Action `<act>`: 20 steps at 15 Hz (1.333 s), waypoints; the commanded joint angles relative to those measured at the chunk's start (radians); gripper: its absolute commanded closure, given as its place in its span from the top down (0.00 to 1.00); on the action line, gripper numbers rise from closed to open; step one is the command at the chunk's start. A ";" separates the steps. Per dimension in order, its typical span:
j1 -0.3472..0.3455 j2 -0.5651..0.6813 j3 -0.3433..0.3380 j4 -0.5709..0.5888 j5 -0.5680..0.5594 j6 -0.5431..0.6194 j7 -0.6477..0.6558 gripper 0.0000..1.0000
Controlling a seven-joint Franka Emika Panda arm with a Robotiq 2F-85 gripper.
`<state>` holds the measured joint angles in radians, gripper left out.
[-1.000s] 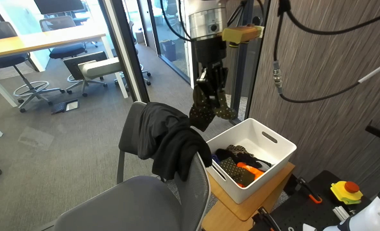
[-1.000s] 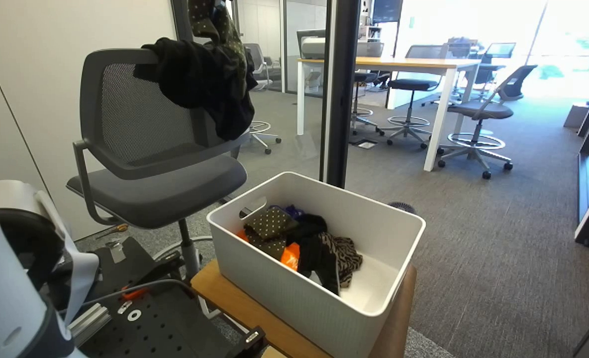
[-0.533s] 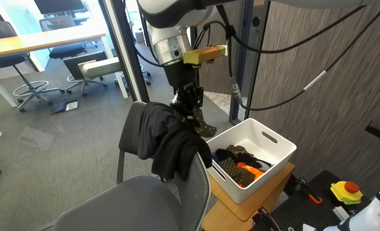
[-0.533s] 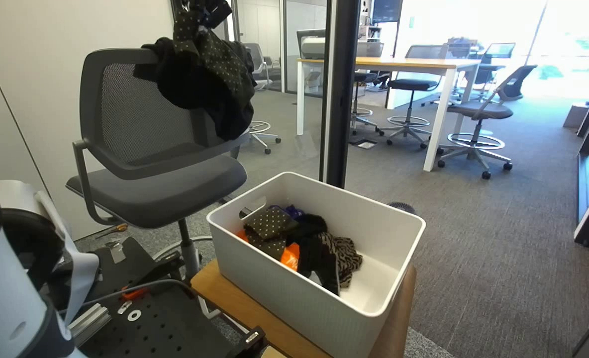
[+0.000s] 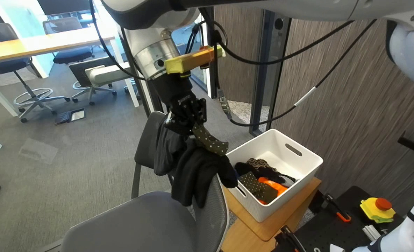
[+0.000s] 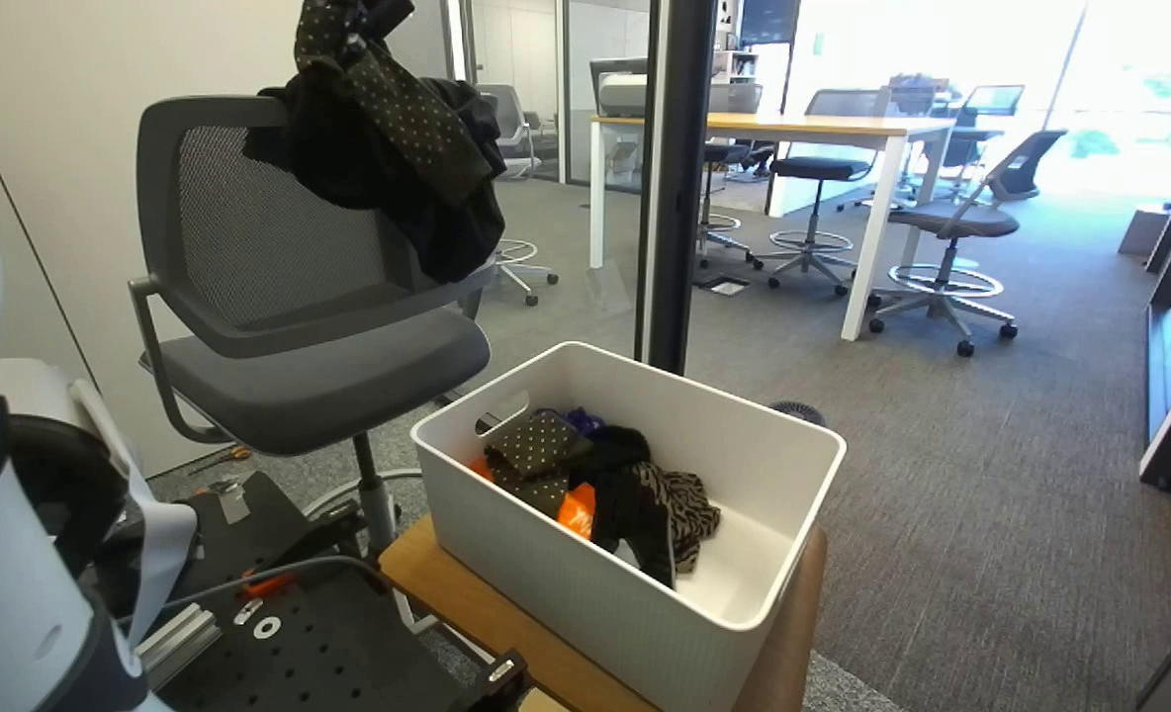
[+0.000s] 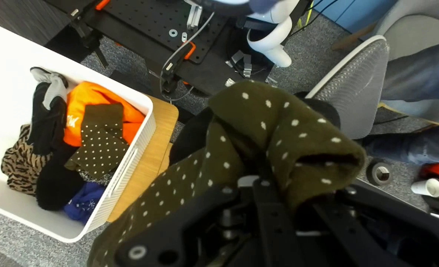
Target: Put one sock on the backrest of the chair
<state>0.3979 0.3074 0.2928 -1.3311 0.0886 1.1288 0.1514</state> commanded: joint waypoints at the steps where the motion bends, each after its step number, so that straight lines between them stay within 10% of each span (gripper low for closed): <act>1: 0.045 0.076 0.004 0.168 -0.020 -0.086 0.053 0.07; 12: 0.087 0.226 -0.024 0.413 -0.012 -0.223 0.043 0.07; 20: 0.100 0.276 -0.038 0.532 -0.037 -0.311 -0.005 0.76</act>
<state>0.4743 0.5406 0.2712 -0.9086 0.0735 0.8825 0.1687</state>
